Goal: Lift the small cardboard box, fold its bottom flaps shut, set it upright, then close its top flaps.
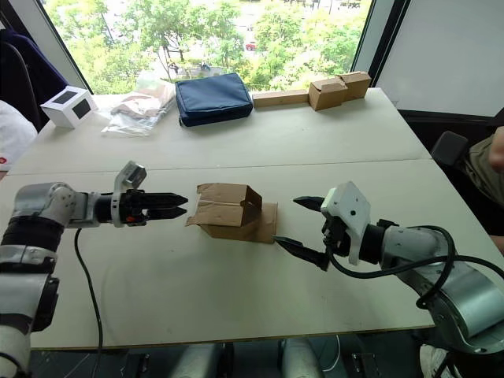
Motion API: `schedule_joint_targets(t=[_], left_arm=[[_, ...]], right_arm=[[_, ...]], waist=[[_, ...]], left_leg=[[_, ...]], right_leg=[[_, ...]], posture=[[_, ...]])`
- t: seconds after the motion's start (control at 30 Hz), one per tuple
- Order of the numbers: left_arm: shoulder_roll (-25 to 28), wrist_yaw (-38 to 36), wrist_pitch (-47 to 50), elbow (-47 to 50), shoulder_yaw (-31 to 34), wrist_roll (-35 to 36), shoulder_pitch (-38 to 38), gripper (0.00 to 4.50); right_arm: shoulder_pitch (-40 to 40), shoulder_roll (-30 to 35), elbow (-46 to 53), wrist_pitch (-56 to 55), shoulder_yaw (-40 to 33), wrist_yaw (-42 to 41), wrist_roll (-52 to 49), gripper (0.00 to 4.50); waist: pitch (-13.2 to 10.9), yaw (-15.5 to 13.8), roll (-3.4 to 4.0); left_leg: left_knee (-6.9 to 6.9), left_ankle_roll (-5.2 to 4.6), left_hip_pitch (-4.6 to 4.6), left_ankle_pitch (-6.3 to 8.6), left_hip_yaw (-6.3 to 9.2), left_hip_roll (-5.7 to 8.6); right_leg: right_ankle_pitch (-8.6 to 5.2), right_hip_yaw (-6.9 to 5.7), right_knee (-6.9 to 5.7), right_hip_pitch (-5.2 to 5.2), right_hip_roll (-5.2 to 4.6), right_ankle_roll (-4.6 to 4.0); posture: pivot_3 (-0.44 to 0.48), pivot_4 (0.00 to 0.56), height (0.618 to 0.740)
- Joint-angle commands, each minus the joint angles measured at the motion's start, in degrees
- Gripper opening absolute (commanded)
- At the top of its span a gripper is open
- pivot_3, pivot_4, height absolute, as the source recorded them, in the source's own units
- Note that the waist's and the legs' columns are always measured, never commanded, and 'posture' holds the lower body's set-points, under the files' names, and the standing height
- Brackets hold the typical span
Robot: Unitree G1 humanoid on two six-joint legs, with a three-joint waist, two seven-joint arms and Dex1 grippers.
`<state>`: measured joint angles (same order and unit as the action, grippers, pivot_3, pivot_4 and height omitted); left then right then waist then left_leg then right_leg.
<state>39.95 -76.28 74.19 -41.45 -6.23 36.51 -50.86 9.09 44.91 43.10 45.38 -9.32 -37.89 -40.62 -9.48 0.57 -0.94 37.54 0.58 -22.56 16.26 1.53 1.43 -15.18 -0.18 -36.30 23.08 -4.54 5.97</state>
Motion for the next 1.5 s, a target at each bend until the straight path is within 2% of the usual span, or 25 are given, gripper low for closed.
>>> schedule_joint_targets(t=[0.03, 0.17, 0.5, 0.77, 0.9, 0.97, 1.17, 1.37, 1.5], left_arm=[[-1.43, -3.87, -1.86, -4.55, -1.72, -2.47, -3.89, 4.46], [-3.82, -6.53, -3.32, -7.28, -3.46, -4.64, -6.71, 4.46], [-9.91, -8.81, -10.72, -17.53, -3.04, -10.89, -10.85, 4.46], [-13.79, -8.7, -14.92, -25.21, 0.74, -13.67, -13.44, 4.46], [-14.87, -11.06, -15.2, -25.75, 0.99, -14.66, -14.14, 3.4], [-15.24, -11.67, -15.16, -25.86, 1.33, -15.26, -14.4, 2.43], [-15.41, -13.17, -15.22, -25.54, 1.79, -16.6, -14.31, 0.07], [-13.98, -14.82, -15.98, -23.17, 2.83, -16.63, -14.92, 0.07], [-12.43, -15.38, -20.1, -14.62, 5.88, -14.03, -14.09, 0.07]], right_arm=[[1.41, -0.03, 2.73, 1.56, -1.19, 2.61, -2.2, 4.5], [0.11, 0.01, 4.2, 2.02, -1.54, 4.26, -2.57, 4.5], [-2.72, -0.58, 5.11, 0.47, -0.52, 5.97, -2.07, 4.5], [-3.0, -0.61, 3.68, -1.74, 0.31, 6.08, 0.25, 4.5], [-2.69, -0.56, 2.77, -2.55, 0.13, 6.09, 1.07, 4.5], [-2.62, -0.59, 2.58, -2.77, 0.16, 6.15, 1.32, 4.5], [-1.86, -1.04, 2.76, -2.68, 0.75, 6.69, 1.16, 4.5], [-1.58, -2.33, 1.86, -1.52, 0.14, 7.38, -1.04, 4.5], [2.75, -10.56, -3.07, 0.02, -4.35, 14.79, -9.3, 4.5]], waist=[[0.0, 0.11, -0.01], [-0.01, 0.04, -0.01], [-0.01, -0.04, -0.01], [-0.01, -0.08, -0.02], [-0.01, -0.06, -0.02], [-0.01, -0.06, -0.02], [-0.01, 0.0, -0.02], [-0.01, -0.04, -0.02], [-0.03, 0.01, -0.06]], left_leg=[[0.0, -0.02, -0.01, 0.01, -0.01, 0.0], [0.02, -0.04, -0.02, 0.03, -0.02, -0.01], [0.41, -0.31, -0.19, 0.18, -0.01, 0.0], [0.48, -0.34, -0.25, 0.2, 0.0, 0.01], [0.48, -0.35, -0.26, 0.2, 0.0, 0.02], [0.48, -0.35, -0.26, 0.2, 0.0, 0.02], [0.49, -0.35, -0.26, 0.2, 0.0, 0.01], [0.49, -0.35, -0.27, 0.2, 0.0, 0.01], [0.49, -0.34, -0.28, 0.2, 0.01, -0.02]], right_leg=[[0.0, 0.0, 0.01, 0.01, 0.0, 0.0], [0.0, 0.01, 0.01, 0.02, 0.0, 0.0], [0.0, 0.0, -0.08, 0.02, 0.0, 0.02], [0.0, -0.01, -0.12, 0.06, 0.01, 0.02], [0.0, -0.01, -0.13, 0.06, 0.01, 0.03], [0.0, -0.01, -0.13, 0.06, 0.01, 0.03], [0.0, -0.01, -0.14, 0.08, 0.01, 0.03], [0.0, -0.01, -0.14, 0.08, 0.01, 0.03], [0.0, 0.0, -0.17, 0.11, -0.01, 0.03]], posture=[[0.0, 0.15, 0.737], [0.0, 0.15, 0.737], [0.0, 0.15, 0.737], [0.0, 0.15, 0.737], [0.0, 0.15, 0.737], [0.0, 0.15, 0.737], [0.0, 0.15, 0.737], [0.0, 0.15, 0.737], [0.0, 0.15, 0.737]])
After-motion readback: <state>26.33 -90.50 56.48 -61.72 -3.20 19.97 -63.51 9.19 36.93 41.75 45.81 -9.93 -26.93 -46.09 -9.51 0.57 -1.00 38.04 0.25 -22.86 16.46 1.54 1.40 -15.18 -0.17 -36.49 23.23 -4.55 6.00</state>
